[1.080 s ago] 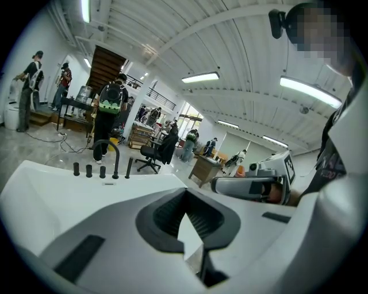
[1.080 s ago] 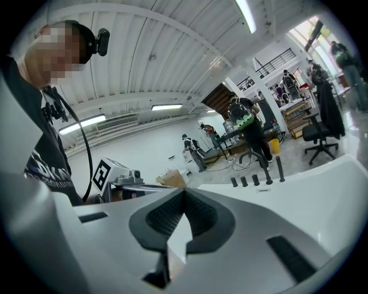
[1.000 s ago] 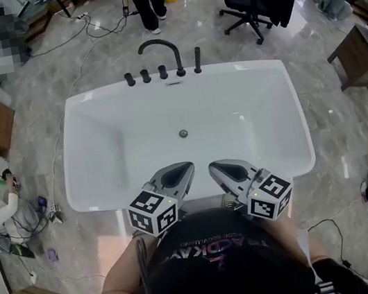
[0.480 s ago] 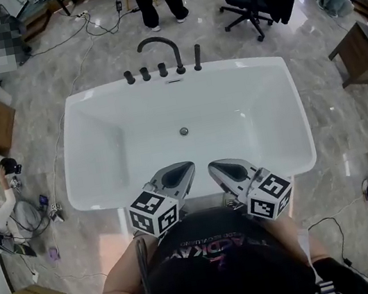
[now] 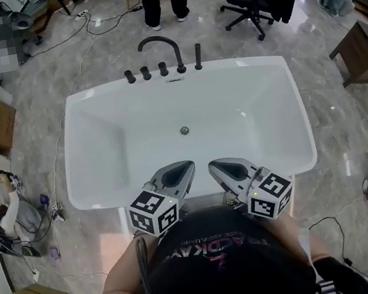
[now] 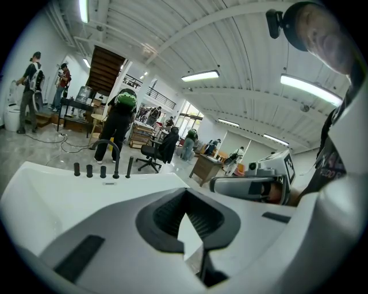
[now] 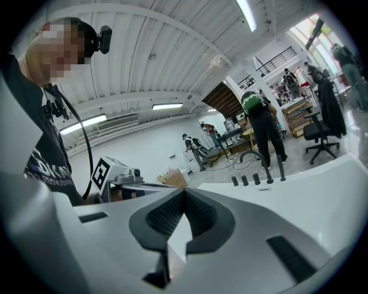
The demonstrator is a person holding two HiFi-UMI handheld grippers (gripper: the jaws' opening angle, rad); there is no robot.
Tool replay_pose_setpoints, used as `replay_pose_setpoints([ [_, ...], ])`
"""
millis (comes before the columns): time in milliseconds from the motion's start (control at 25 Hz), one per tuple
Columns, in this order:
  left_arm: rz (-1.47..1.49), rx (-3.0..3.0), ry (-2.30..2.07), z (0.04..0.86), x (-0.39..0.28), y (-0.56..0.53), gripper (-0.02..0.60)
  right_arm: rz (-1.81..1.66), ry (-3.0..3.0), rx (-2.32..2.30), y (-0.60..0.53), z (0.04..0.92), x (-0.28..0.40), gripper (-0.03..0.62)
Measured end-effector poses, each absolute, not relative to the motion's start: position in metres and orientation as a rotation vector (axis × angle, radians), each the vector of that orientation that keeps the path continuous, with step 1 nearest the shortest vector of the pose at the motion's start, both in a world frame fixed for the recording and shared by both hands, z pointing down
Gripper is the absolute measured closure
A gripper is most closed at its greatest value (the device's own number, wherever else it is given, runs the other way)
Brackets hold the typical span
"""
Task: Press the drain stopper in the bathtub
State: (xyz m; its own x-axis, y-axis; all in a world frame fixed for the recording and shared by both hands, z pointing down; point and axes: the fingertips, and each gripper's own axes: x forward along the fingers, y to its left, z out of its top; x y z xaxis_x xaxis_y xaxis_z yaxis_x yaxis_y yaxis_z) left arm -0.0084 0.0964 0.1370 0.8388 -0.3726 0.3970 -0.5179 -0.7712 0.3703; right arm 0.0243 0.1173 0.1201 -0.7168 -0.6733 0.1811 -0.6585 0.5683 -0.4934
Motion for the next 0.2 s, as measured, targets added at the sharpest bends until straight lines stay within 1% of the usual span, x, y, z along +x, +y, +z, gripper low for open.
replay_pose_setpoints([
  [200, 0.412, 2.546, -0.655, 0.1377, -0.0105, 0.0965, 0.574, -0.85, 2.759, -1.173, 0.1175, 0.1216, 0.022, 0.58],
])
